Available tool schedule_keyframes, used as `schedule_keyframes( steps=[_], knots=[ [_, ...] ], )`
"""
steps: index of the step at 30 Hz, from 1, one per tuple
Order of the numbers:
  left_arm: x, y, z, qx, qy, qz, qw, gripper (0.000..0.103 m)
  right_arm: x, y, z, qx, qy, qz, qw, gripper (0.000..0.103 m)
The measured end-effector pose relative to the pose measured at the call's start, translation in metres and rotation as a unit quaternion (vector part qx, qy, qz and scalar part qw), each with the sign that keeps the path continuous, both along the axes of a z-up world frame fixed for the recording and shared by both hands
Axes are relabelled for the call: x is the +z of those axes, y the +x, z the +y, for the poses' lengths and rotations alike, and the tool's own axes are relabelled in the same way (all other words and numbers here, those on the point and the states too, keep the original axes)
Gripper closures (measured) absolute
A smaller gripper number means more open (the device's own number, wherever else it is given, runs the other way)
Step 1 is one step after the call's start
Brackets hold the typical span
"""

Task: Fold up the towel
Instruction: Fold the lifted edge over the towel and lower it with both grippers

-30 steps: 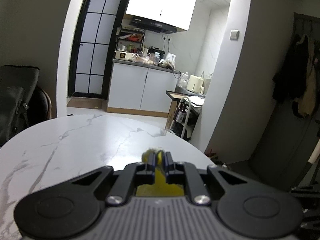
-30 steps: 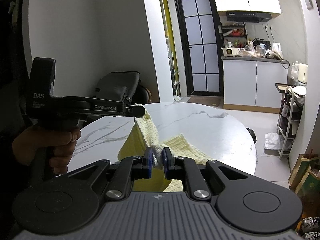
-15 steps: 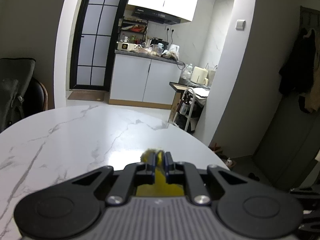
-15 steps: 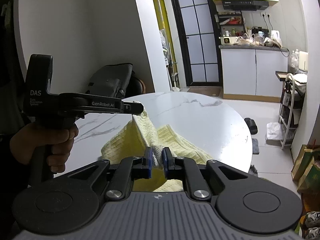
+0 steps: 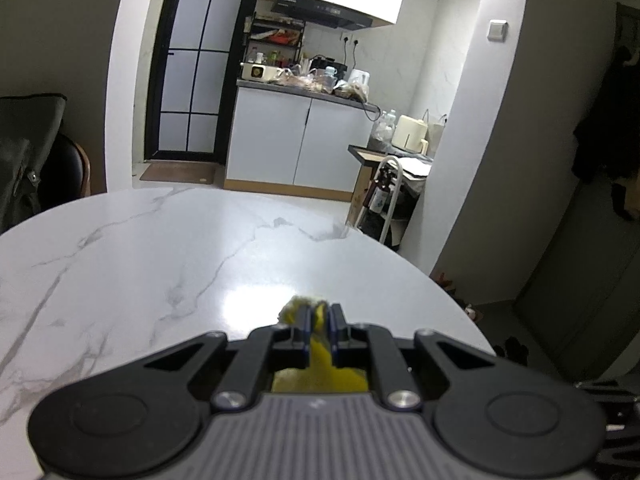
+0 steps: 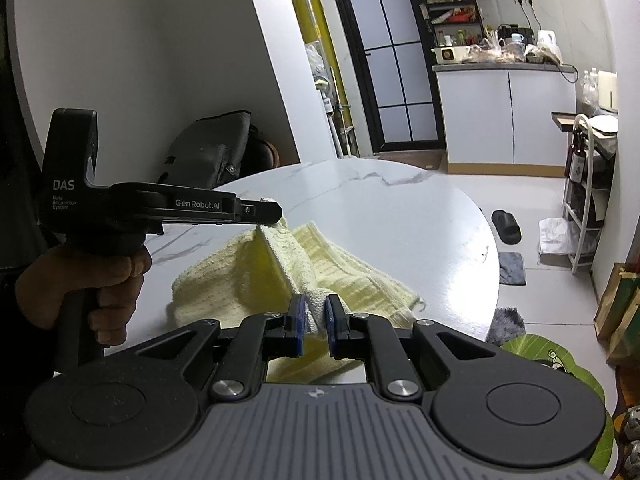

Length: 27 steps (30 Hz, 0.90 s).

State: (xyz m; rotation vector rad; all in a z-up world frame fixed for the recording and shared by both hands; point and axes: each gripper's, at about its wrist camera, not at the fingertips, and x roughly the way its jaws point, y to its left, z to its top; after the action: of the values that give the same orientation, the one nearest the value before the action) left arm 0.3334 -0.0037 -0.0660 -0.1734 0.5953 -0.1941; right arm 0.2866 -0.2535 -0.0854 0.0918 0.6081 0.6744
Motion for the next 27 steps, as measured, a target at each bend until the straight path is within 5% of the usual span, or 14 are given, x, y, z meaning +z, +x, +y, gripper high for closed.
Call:
schedule_keyframes(
  steps=[10,12,16,23,27],
  knots=[
    [-0.001,0.006,0.009,0.037,-0.018,-0.021,0.9989,0.085,-0.011,0.008,-0.01,-0.01,0.015,0.019,1.0,0.09],
    [0.003,0.005,0.015,0.049,-0.022,-0.028,0.9982,0.071,-0.011,0.01,-0.011,-0.015,0.019,0.021,0.999,0.09],
    [0.007,0.001,0.024,0.069,-0.018,-0.037,0.9968,0.067,-0.012,0.014,-0.014,-0.026,0.029,0.025,0.999,0.088],
    [0.008,-0.004,0.027,0.076,-0.008,-0.031,0.9966,0.067,-0.003,0.015,-0.023,-0.054,0.048,0.009,0.997,0.065],
    [0.009,-0.004,0.023,0.071,-0.003,-0.027,0.9971,0.067,0.002,0.013,-0.026,-0.06,0.048,0.003,0.997,0.061]
  ],
)
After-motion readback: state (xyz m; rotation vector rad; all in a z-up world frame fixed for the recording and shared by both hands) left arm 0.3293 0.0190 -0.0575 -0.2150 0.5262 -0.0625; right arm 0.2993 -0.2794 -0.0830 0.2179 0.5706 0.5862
